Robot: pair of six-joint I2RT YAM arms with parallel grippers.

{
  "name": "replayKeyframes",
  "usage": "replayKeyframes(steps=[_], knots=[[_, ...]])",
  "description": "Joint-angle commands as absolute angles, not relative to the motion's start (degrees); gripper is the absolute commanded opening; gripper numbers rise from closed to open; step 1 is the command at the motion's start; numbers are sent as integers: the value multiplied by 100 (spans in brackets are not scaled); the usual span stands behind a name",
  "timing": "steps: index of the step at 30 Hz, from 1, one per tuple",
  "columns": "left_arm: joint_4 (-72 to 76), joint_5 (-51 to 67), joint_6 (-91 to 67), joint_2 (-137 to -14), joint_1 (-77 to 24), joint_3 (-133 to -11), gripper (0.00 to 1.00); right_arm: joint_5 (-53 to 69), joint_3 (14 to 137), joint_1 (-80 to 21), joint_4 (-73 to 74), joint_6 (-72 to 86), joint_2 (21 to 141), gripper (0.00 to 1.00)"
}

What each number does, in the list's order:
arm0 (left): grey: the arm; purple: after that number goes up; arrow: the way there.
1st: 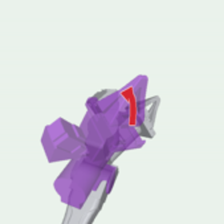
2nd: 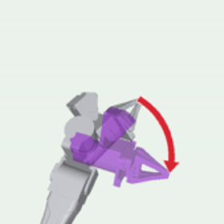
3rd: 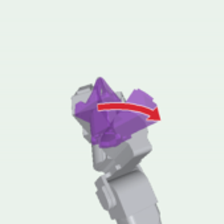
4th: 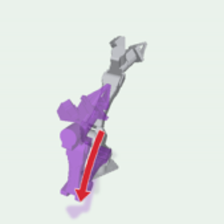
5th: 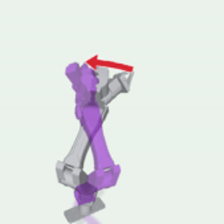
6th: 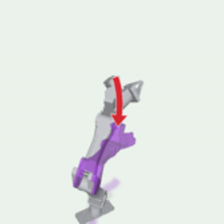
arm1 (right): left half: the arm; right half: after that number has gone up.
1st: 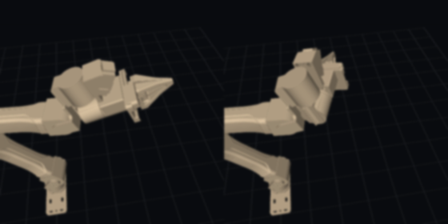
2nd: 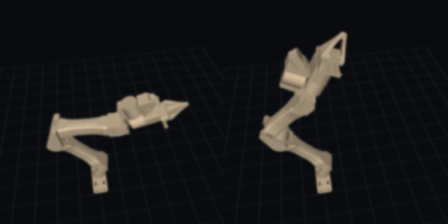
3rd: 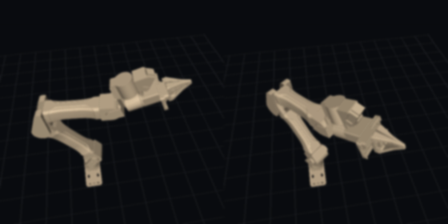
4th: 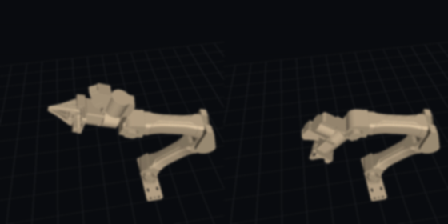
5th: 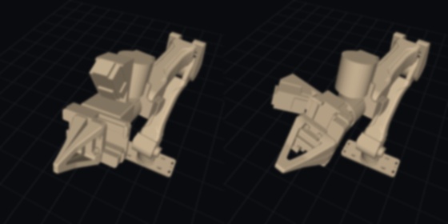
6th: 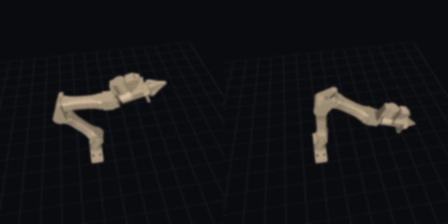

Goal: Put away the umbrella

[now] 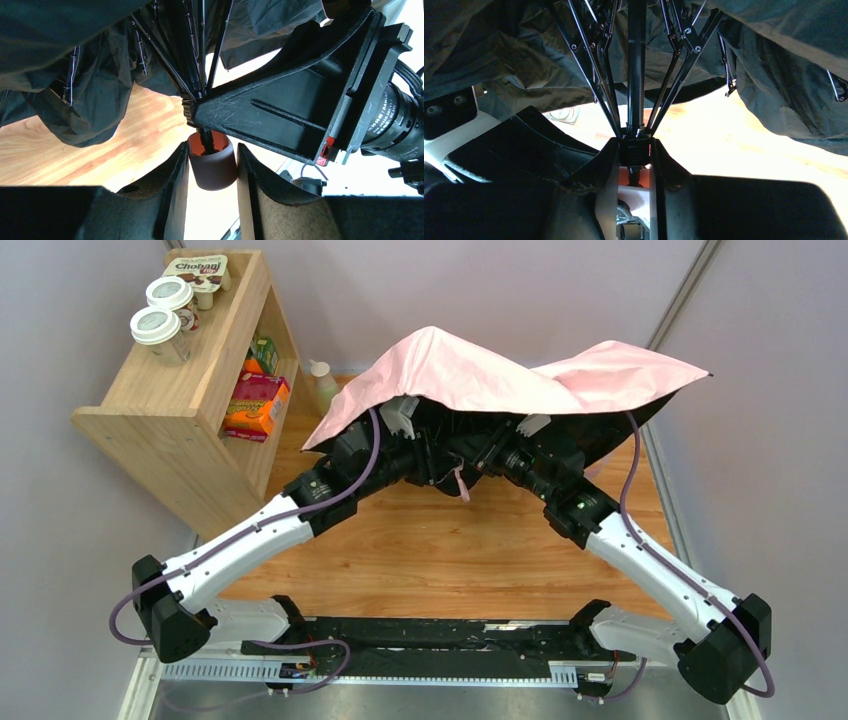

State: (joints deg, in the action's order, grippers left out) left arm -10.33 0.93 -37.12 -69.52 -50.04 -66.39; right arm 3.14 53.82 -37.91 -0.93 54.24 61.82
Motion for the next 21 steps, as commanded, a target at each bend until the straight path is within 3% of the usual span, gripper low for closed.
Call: replayKeyframes(steps=[1, 10, 15, 16, 17, 18, 19, 21], knots=[[-1248, 475, -3735, -6715, -5185, -6478, 0, 103, 5932, -3060, -1142, 5413, 6196, 0], [-1213, 326, -3815, -6539, -5300, -6293, 0, 421, 6144, -2725, -1037, 5396, 6381, 0], [-1564, 245, -3499, -6811, -5309, -6776, 1, 1115, 5644, -2733, -1413, 5397, 6180, 0], [-1591, 307, -3481, -6829, -5300, -6889, 8, 1186, 5512, -2707, -1537, 5266, 6100, 0], [-1626, 456, -3463, -6838, -5300, -6925, 31, 1317, 5380, -2664, -1729, 5152, 6030, 0], [-1600, 527, -3445, -6803, -5300, -6900, 39, 1588, 5275, -2515, -1897, 5072, 5994, 0], [-1478, 667, -3428, -6620, -5300, -6804, 55, 1956, 5204, -2340, -2107, 5124, 6012, 0], [-1145, 781, -3367, -6165, -5300, -6382, 70, 2704, 5107, -1953, -2626, 5255, 6082, 0]])
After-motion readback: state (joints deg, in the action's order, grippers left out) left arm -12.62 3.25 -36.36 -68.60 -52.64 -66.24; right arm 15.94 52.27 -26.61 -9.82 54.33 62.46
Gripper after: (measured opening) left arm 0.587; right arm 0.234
